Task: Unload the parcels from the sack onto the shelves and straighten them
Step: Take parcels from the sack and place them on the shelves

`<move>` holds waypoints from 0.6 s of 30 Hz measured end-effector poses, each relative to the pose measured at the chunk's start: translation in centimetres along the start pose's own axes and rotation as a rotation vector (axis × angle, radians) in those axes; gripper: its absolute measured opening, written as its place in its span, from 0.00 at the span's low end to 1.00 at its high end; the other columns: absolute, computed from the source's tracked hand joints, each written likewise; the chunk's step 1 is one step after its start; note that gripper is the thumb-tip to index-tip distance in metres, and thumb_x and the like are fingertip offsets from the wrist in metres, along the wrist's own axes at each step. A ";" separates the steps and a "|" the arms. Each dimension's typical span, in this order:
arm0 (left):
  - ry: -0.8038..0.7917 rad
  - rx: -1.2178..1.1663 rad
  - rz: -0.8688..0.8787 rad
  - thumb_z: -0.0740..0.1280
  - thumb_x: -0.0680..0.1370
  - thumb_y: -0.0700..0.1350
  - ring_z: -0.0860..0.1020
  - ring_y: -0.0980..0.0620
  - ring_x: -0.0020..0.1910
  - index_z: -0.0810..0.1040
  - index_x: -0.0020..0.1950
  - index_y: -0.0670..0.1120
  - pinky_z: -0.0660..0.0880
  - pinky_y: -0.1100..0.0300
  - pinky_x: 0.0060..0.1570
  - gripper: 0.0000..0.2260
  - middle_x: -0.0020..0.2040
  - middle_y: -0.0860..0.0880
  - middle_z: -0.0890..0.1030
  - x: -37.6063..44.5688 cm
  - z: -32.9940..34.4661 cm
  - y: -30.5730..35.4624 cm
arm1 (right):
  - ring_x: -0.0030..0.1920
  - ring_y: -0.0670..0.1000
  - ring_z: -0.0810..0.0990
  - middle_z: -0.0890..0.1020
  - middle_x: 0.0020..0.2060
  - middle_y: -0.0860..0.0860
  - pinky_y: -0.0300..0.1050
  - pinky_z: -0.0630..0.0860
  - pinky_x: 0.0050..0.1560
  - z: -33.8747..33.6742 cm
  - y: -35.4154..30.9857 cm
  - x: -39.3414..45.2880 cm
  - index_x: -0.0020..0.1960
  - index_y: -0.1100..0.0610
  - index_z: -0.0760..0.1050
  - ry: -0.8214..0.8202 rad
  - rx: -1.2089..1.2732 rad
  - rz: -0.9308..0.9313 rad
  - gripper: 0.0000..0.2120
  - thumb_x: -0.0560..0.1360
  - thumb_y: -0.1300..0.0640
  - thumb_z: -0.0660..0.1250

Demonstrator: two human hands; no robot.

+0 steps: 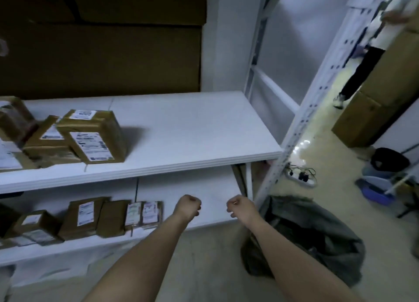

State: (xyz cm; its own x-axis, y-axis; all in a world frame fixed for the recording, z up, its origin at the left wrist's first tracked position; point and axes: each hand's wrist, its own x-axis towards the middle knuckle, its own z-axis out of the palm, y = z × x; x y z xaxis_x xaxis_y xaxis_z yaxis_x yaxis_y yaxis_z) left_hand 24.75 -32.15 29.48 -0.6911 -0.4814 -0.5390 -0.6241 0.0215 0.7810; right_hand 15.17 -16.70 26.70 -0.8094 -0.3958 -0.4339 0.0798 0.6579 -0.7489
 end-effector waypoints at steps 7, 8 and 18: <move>-0.115 0.037 -0.028 0.59 0.79 0.40 0.76 0.47 0.41 0.73 0.44 0.44 0.65 0.61 0.33 0.06 0.45 0.42 0.76 -1.9 14.4 1.4 | 0.48 0.56 0.79 0.83 0.50 0.60 0.53 0.76 0.57 -9.2 12.3 -2.4 0.41 0.52 0.74 0.041 -0.028 0.154 0.07 0.77 0.58 0.65; -0.126 0.051 -0.030 0.59 0.79 0.40 0.75 0.47 0.40 0.72 0.41 0.44 0.64 0.61 0.33 0.07 0.44 0.42 0.76 -1.9 15.9 1.6 | 0.47 0.56 0.79 0.83 0.50 0.61 0.53 0.76 0.57 -10.2 13.5 -2.4 0.42 0.53 0.75 0.044 -0.035 0.170 0.05 0.77 0.58 0.65; -0.252 0.156 -0.092 0.61 0.78 0.40 0.75 0.48 0.43 0.74 0.47 0.42 0.63 0.61 0.31 0.04 0.45 0.42 0.77 3.7 28.3 3.7 | 0.52 0.55 0.80 0.82 0.52 0.55 0.45 0.73 0.48 -18.3 21.6 1.7 0.54 0.56 0.78 0.023 -0.113 0.296 0.09 0.78 0.53 0.65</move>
State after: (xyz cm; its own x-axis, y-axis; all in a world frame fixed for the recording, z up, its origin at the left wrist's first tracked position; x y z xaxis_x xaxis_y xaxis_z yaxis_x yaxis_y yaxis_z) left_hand 9.57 -9.12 21.43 -0.6852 -0.2556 -0.6820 -0.7236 0.1318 0.6776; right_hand 4.90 8.62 18.94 -0.7738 -0.1628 -0.6121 0.2499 0.8096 -0.5312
